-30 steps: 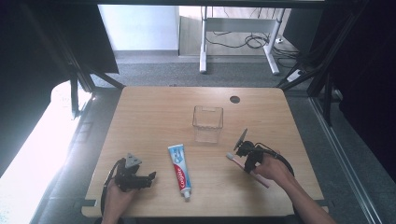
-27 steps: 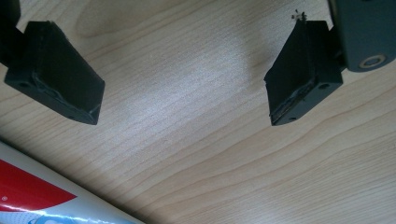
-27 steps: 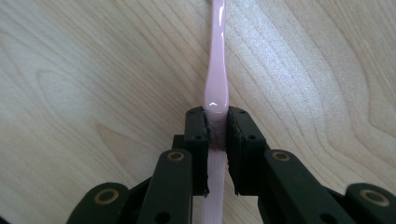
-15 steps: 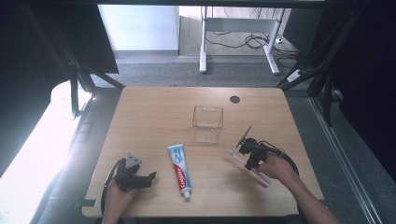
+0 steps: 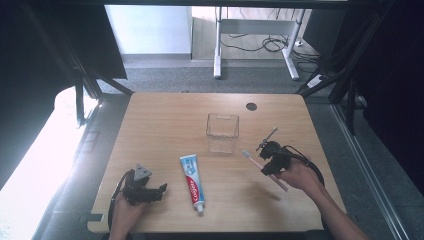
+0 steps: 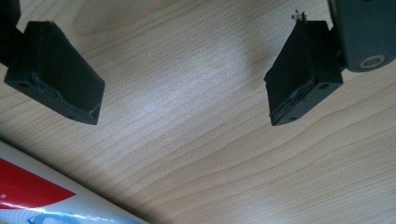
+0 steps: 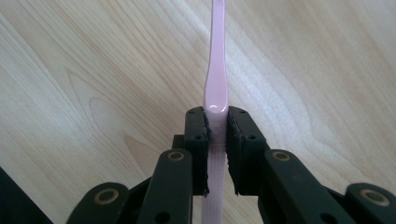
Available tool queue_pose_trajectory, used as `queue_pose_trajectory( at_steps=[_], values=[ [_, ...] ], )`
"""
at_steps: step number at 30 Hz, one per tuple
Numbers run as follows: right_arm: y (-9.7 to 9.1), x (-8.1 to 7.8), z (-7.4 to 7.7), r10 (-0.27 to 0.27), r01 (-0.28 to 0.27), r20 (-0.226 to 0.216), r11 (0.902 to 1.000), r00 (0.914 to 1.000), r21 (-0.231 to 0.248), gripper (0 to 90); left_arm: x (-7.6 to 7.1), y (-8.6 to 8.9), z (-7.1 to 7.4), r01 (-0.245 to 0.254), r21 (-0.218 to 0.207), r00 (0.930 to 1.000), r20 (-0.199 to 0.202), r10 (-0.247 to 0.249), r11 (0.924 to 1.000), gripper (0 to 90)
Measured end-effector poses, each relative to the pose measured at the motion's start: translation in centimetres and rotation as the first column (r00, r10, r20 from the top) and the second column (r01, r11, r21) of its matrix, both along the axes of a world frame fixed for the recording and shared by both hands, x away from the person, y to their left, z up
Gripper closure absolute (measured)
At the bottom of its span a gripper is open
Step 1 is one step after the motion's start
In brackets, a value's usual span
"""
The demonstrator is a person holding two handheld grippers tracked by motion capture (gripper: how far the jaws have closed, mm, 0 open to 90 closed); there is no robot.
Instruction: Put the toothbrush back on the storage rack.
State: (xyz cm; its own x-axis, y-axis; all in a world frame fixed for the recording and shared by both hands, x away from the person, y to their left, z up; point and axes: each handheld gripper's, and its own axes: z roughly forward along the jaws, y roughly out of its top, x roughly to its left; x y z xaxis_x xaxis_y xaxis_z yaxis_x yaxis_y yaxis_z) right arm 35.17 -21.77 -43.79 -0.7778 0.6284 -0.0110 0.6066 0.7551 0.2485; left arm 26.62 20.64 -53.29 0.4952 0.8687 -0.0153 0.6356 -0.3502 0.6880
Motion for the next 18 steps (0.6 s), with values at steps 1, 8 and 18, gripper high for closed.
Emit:
queue_pose_trajectory(
  at_steps=[1, 8, 18],
  values=[
    [-0.1, 0.0, 0.2, -0.001, 0.001, 0.008, 1.0, 1.0, 0.009, 78.6, 0.0, 0.0, 0.0, 0.0, 0.002, 1.0, 0.003, 0.0, 1.0, 11.7],
    [-0.5, 0.1, 1.4, -0.012, 0.009, 0.044, 0.998, 0.9989, 0.062, 78.6, 0.0, 0.0, 0.0, 0.003, 0.002, 1.0, 0.006, -0.003, 1.0, 11.7],
    [-0.2, 0.4, 3.0, -0.01, -0.003, 0.101, 0.9905, 0.9949, 0.137, 78.6, 0.0, 0.0, 0.0, 0.008, -0.005, 0.9999, 0.013, -0.008, 1.0, 11.6]
  ],
)
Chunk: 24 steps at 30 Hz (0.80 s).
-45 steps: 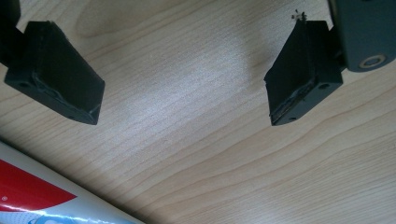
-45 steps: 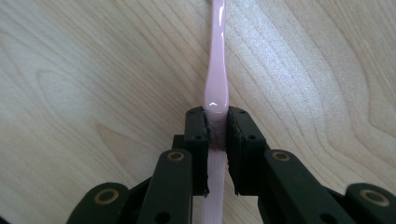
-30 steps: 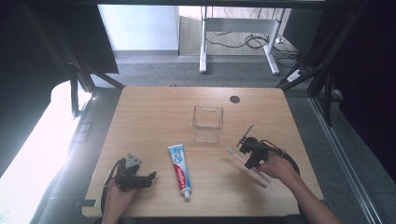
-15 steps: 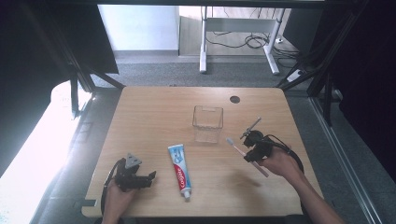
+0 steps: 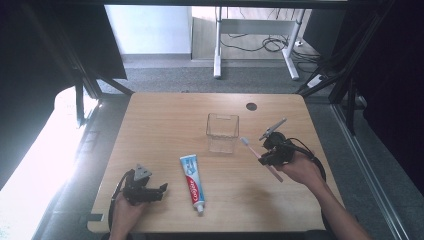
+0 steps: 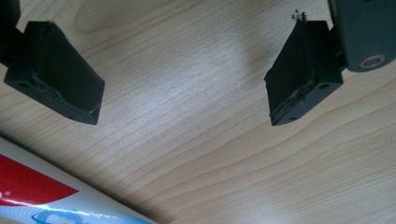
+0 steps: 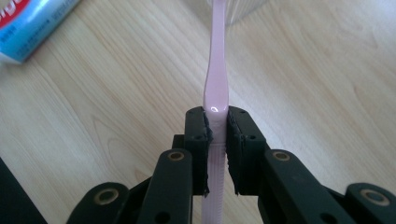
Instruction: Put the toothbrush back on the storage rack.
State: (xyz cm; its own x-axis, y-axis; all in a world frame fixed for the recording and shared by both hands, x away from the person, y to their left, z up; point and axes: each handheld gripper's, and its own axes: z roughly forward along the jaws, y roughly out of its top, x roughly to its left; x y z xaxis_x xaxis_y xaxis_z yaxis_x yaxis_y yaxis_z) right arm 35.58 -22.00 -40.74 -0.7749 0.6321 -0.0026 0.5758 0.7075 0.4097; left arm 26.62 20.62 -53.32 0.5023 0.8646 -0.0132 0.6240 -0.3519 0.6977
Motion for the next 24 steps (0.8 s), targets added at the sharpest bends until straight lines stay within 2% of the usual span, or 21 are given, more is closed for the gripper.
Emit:
queue_pose_trajectory(
  at_steps=[11, 24],
  values=[
    [1.1, 0.8, 1.2, 0.001, -0.006, 0.058, 0.9959, 0.9983, 0.091, 78.6, 0.0, 0.1, 0.1, 0.001, -0.002, 1.0, 0.008, -0.001, 1.0, 11.6],
    [2.4, 2.2, 1.4, -0.015, -0.002, 0.105, 0.9871, 0.9944, 0.16, 78.6, -0.1, 0.1, 0.1, 0.002, -0.002, 1.0, 0.009, -0.002, 1.0, 11.6]
  ],
)
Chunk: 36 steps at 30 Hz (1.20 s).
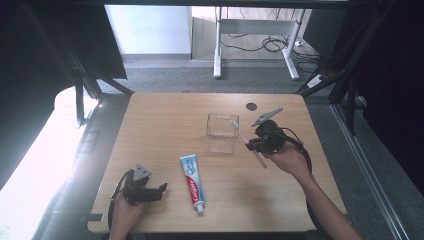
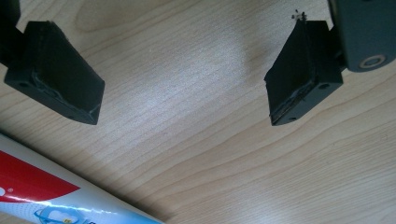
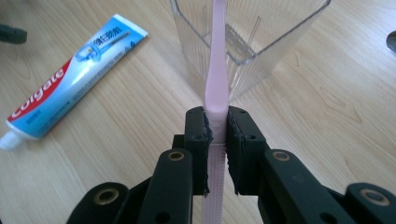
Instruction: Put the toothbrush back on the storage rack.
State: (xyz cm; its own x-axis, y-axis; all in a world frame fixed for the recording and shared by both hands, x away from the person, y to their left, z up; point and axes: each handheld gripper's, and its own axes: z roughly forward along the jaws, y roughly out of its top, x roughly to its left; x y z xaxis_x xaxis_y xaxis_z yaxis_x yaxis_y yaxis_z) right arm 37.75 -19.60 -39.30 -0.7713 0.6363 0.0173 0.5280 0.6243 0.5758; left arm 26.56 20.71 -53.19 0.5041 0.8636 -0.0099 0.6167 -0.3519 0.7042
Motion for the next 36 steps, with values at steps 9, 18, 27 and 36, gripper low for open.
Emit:
queue_pose_trajectory(
  at_steps=[9, 18, 27, 36],
  values=[
    [0.8, 1.4, 0.3, -0.017, 0.015, 0.019, 0.9973, 0.9997, 0.071, 78.6, 0.0, 0.0, 0.0, 0.001, 0.0, 1.0, 0.001, -0.001, 1.0, 11.6],
    [2.0, 2.4, 1.1, -0.022, 0.016, 0.048, 0.9938, 0.9986, 0.11, 78.6, 0.0, 0.0, 0.0, -0.001, 0.0, 1.0, 0.002, 0.001, 1.0, 11.6],
    [2.9, 3.6, 1.7, -0.031, 0.022, 0.056, 0.9876, 0.998, 0.155, 78.6, 0.0, 0.1, 0.0, -0.001, -0.005, 1.0, 0.0, 0.001, 1.0, 11.6],
    [3.7, 4.8, 2.5, -0.045, 0.031, 0.072, 0.9818, 0.9964, 0.187, 78.6, 0.0, 0.0, 0.0, 0.001, -0.006, 1.0, -0.001, -0.001, 1.0, 11.6]
  ],
)
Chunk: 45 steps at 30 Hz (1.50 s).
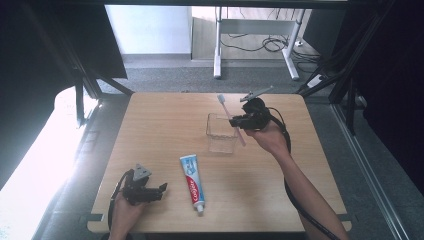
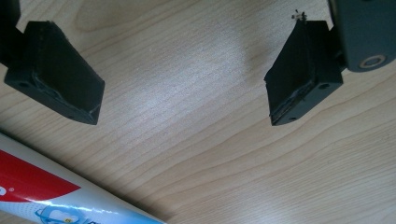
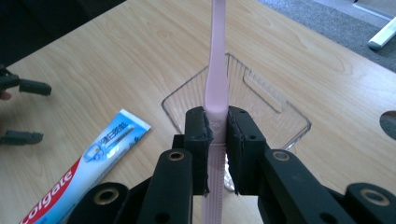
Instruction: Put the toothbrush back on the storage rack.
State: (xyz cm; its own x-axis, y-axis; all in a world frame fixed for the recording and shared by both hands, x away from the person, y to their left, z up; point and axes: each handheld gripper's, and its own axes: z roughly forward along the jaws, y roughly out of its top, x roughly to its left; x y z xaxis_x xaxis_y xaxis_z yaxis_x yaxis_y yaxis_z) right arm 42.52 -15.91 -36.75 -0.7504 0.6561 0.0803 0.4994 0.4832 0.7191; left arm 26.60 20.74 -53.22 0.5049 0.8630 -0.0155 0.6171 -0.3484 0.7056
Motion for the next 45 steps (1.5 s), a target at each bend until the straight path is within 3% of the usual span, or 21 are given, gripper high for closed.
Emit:
queue_pose_trajectory(
  at_steps=[14, 24, 31, 45],
  values=[
    [1.4, 1.9, 0.8, -0.01, 0.009, 0.029, 0.9987, 0.9995, 0.049, 78.6, 0.0, 0.1, -0.1, -0.002, -0.003, 1.0, -0.003, 0.002, 1.0, 11.6],
    [2.3, 2.8, 0.7, -0.016, 0.013, 0.059, 0.9989, 0.9981, 0.045, 78.6, 0.0, 0.1, 0.0, 0.005, 0.0, 1.0, 0.0, -0.005, 1.0, 11.6],
    [3.0, 3.5, -0.6, -0.024, 0.021, 0.083, 0.9993, 0.9962, 0.029, 78.6, 0.0, 0.2, -0.1, 0.001, -0.005, 1.0, 0.0, -0.001, 1.0, 11.6],
    [3.0, 3.9, -4.0, -0.028, 0.028, 0.074, 0.9996, 0.9969, 0.003, 78.6, 0.0, 0.2, -0.1, 0.0, -0.007, 1.0, 0.002, 0.0, 1.0, 11.6]
  ],
)
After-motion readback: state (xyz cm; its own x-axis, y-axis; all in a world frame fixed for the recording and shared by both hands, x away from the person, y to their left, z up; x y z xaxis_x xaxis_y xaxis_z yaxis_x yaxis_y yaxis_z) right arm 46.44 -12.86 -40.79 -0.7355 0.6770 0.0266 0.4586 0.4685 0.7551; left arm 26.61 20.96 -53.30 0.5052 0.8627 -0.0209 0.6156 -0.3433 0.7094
